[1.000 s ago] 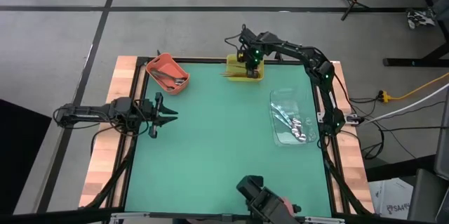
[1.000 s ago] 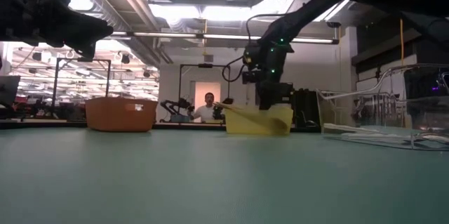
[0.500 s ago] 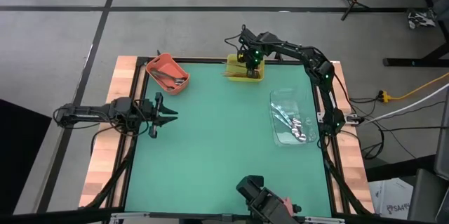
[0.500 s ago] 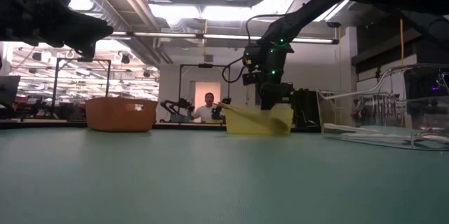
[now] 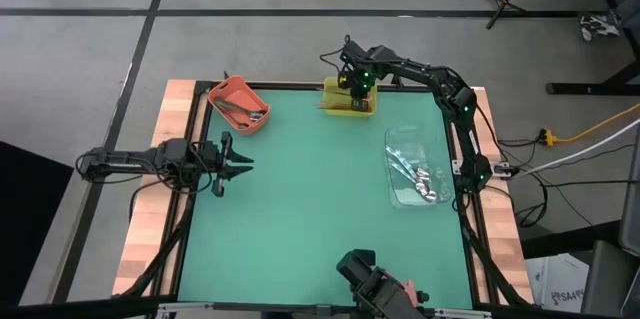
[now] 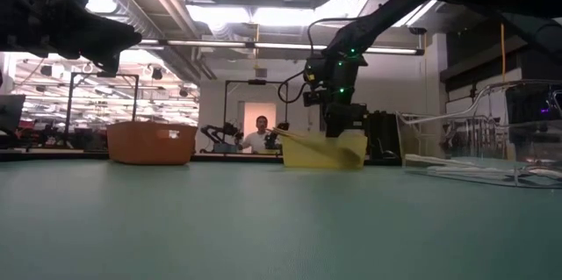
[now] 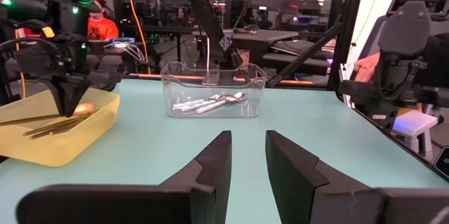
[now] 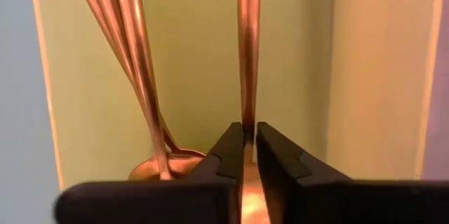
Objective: Sort silverware by color (type)
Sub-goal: Put the gold spoon into the yellow bin, then return to Home Position
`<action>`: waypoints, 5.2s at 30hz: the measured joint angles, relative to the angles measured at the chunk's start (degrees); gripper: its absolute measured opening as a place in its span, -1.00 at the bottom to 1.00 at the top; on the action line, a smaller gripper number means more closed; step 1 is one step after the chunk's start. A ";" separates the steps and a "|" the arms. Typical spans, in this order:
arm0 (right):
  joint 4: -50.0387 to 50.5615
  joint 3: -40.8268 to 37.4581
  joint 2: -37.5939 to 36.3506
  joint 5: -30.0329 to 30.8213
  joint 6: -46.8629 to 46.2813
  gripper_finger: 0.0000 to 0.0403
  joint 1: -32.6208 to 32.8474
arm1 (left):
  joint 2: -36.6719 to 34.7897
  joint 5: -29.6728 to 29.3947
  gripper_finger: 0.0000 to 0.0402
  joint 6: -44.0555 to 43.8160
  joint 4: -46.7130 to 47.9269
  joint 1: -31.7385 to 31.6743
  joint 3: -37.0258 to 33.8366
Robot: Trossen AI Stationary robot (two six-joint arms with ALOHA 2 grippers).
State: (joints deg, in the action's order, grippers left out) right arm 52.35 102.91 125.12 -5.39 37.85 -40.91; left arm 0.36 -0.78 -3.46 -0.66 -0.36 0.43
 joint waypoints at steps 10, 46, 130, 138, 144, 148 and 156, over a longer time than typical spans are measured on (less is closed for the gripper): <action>-0.02 0.02 0.00 0.00 -0.02 -0.54 0.00 | 0.00 0.00 -0.59 0.01 0.00 0.00 0.00; 17.98 -0.48 -24.17 2.13 -8.59 -0.99 15.13 | 0.00 0.00 -0.59 0.01 -0.01 0.00 0.00; -50.05 -100.91 -124.87 10.38 -40.85 -1.00 35.63 | 0.00 -0.04 -0.59 0.01 -0.01 0.00 -0.02; -49.98 -100.91 -124.87 10.36 -40.57 -1.00 35.64 | 0.00 -0.04 -0.59 0.00 -0.01 0.01 -0.02; -54.19 -102.51 -124.87 10.23 -39.95 -1.00 35.63 | 0.00 -0.02 -0.59 0.01 -0.01 0.00 -0.02; -54.12 -102.51 -124.87 10.06 -38.83 -1.00 35.64 | 0.00 -0.02 -0.59 0.01 -0.01 0.00 -0.02; -54.00 -102.51 -124.87 9.82 -38.85 -1.00 35.63 | 0.00 -0.03 -0.59 0.00 -0.01 0.00 -0.02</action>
State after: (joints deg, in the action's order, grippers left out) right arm -1.65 0.40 0.25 4.43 -1.01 -5.28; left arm 0.36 -0.80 -3.45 -0.67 -0.36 0.40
